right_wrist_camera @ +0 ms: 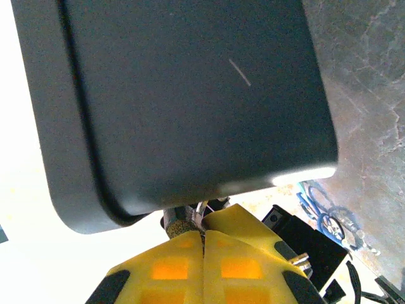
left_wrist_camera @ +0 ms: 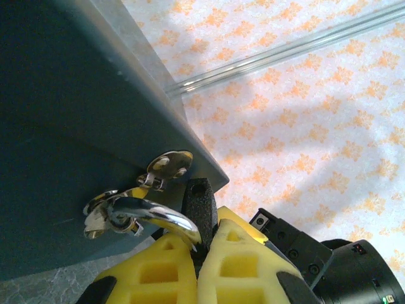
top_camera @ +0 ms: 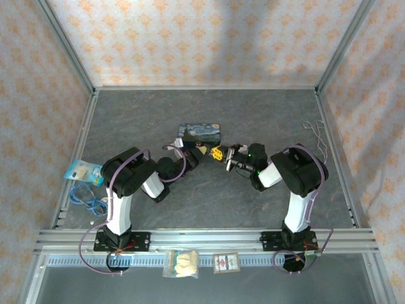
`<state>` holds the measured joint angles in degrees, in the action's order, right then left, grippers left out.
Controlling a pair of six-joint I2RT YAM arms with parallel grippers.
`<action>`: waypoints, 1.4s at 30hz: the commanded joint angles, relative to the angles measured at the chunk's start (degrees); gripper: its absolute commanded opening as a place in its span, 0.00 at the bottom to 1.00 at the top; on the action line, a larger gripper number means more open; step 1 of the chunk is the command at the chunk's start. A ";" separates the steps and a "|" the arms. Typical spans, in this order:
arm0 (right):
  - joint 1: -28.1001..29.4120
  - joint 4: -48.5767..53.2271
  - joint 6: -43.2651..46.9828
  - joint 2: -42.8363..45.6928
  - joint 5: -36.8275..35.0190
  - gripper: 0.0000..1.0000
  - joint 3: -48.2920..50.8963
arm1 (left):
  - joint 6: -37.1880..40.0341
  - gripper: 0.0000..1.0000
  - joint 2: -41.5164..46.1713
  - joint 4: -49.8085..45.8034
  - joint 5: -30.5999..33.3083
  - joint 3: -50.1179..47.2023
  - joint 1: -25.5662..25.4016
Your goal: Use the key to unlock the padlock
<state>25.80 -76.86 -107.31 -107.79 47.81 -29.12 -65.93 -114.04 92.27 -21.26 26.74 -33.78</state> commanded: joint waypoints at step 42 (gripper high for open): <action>7.94 77.14 92.36 23.75 -31.81 0.50 -21.61 | -2.98 0.50 16.27 -26.87 10.96 -7.15 -1.57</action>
<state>31.99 -5.28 -23.86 -82.78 19.00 -47.42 -70.13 -101.69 71.37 -12.25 20.56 -35.27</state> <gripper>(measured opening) 0.496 0.478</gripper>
